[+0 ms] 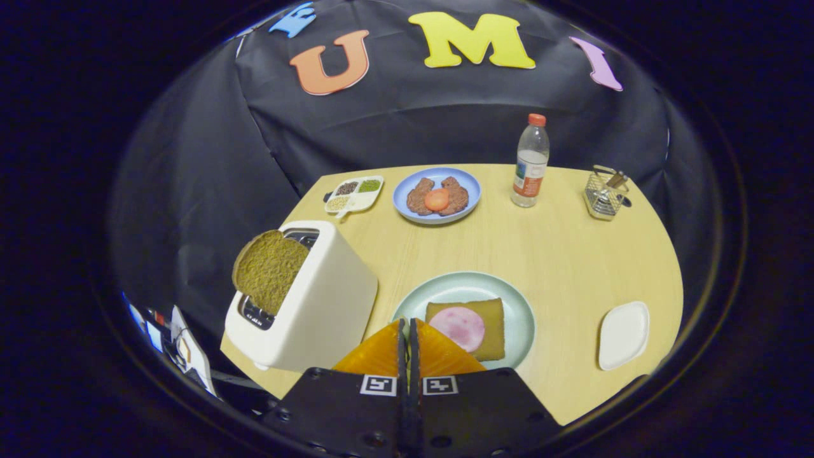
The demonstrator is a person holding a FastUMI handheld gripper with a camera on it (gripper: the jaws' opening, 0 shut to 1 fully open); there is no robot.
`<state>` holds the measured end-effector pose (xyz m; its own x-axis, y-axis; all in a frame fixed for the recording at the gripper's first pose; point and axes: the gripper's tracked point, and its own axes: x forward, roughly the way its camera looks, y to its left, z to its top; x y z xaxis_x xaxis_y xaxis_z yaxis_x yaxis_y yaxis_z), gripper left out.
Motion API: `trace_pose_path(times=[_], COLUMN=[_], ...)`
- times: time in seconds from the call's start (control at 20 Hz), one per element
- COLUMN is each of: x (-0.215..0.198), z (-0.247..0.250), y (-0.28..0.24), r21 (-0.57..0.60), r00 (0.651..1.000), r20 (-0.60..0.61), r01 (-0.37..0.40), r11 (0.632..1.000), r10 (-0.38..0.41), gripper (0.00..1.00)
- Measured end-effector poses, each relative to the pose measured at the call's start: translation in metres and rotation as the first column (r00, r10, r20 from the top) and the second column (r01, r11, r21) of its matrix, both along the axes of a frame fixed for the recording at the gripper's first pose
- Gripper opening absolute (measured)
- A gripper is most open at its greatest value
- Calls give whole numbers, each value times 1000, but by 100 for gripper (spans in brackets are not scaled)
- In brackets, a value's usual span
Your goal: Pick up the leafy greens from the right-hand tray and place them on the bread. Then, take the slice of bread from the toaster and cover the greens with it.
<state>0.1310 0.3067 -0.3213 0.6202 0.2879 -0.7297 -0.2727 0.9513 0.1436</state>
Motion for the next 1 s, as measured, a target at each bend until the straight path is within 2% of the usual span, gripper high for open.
trace_pose_path(times=[0.5, 0.85, 1.0], x=[77, 96, 94], z=[-52, -77, -75], y=[-28, -51, -50], r21=[-66, -63, -42], r00=[994, 985, 990], r20=[-63, -92, -88], r01=[88, 143, 110], r11=[994, 988, 993], r10=[-92, -149, -113], gripper=[1, 1, 8])
